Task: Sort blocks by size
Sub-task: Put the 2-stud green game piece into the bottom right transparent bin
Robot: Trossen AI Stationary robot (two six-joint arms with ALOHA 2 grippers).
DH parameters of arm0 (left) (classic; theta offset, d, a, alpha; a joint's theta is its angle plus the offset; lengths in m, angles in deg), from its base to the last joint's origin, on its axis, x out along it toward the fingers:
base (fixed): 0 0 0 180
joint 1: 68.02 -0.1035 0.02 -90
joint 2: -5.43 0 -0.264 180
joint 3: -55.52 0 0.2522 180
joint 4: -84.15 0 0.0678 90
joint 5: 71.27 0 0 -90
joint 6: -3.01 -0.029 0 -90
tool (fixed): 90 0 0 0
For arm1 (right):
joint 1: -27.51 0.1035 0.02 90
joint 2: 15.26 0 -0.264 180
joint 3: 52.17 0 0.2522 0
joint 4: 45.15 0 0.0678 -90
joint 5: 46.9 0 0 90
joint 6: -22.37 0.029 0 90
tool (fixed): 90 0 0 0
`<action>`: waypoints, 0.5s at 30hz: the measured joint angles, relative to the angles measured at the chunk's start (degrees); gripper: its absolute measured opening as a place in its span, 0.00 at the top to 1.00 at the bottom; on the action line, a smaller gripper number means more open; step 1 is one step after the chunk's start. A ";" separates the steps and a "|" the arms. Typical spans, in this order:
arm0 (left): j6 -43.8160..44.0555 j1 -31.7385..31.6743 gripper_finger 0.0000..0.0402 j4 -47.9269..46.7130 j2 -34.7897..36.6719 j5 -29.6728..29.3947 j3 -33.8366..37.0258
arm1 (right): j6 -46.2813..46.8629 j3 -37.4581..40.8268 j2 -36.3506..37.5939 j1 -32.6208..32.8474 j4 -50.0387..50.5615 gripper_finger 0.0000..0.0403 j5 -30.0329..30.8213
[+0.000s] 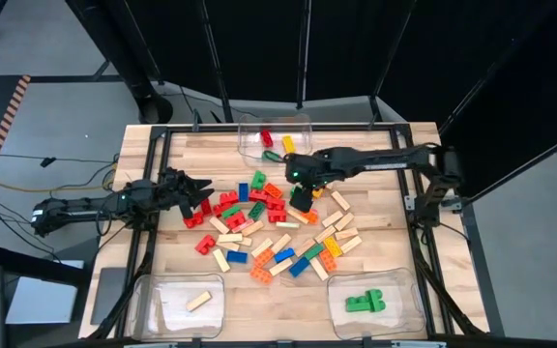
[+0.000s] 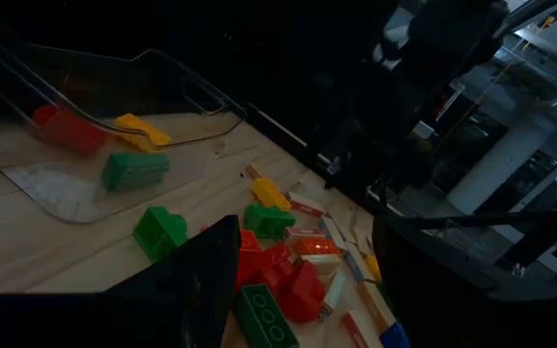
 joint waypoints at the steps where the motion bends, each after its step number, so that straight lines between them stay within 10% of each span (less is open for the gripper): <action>1: 0.00 0.01 0.39 0.00 0.02 0.00 0.00 | -0.72 0.00 -0.96 -0.15 -0.32 0.40 -1.06; 15: 0.01 0.02 0.39 0.00 0.02 0.00 0.00 | 1.26 -0.11 -8.41 -4.14 -3.19 0.20 -2.21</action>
